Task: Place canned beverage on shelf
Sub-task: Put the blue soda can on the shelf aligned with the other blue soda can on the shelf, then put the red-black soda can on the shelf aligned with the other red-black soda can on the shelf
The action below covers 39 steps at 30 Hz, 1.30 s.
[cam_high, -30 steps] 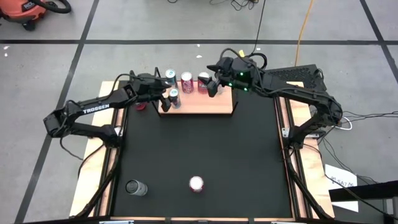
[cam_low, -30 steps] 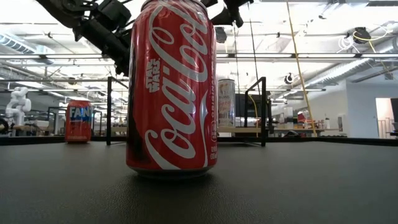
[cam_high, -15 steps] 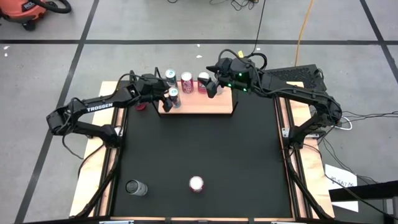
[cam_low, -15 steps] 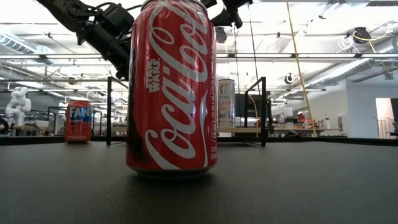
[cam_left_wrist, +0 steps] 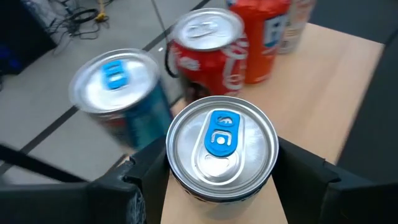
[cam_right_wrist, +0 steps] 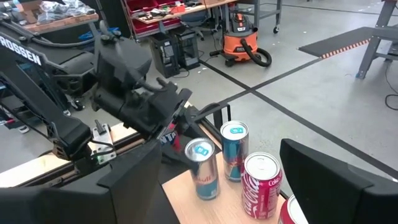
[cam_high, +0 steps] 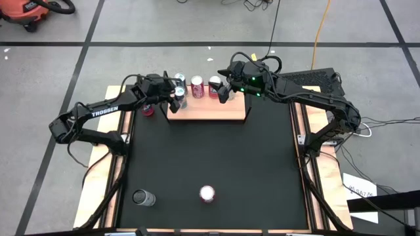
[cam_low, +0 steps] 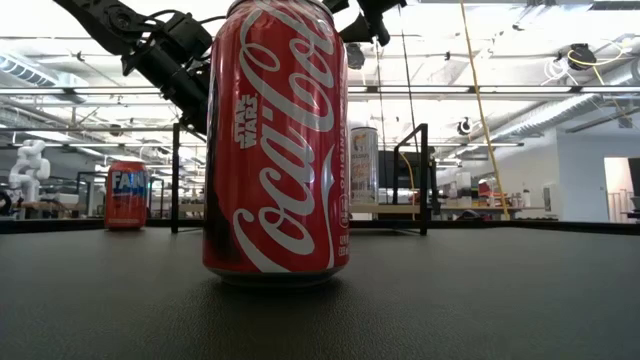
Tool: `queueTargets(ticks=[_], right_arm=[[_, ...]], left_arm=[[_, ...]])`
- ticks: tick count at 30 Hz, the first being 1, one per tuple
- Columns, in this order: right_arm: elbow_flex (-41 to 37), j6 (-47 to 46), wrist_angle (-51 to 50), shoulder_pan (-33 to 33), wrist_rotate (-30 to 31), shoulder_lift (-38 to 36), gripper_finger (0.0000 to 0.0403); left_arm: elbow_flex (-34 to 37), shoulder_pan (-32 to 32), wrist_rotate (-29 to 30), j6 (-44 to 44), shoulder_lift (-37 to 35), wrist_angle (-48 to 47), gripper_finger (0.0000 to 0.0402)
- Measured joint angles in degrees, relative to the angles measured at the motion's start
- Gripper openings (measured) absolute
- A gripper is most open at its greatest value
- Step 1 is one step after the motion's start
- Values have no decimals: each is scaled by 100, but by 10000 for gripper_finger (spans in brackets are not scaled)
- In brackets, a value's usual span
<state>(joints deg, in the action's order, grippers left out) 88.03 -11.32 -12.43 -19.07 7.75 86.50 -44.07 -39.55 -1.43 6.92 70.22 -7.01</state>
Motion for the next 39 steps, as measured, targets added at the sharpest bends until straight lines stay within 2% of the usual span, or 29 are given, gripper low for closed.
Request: queueTargets(ticks=[7, 16, 19, 25, 29, 32, 35, 39], right_arm=[[-2, 1, -146, 0, 0, 0, 318], [-2, -63, -220, -2, 11, 0, 318], [-2, -115, -220, -2, 9, 0, 318], [-2, -299, -209, -2, -11, 0, 318], [-2, -315, -213, 13, -24, 0, 318], [-2, -452, -291, 39, -26, -42, 318], [-9, -616, -258, 66, -34, -115, 318], [-9, -712, -319, 81, -35, -302, 318]], left_arm=[[-1, -166, -283, -17, -8, -64, 229], [-13, -157, -296, -44, -17, -192, 233], [-13, -157, -297, -47, -17, -192, 252], [-126, -160, -291, -72, -107, -366, 317], [-449, -162, -288, -81, -261, -720, 353], [-844, -160, -234, -79, -420, -1427, 364], [-1153, -173, 78, -32, -634, -1972, 365], [-1165, -273, 188, -57, -972, -2249, 365]])
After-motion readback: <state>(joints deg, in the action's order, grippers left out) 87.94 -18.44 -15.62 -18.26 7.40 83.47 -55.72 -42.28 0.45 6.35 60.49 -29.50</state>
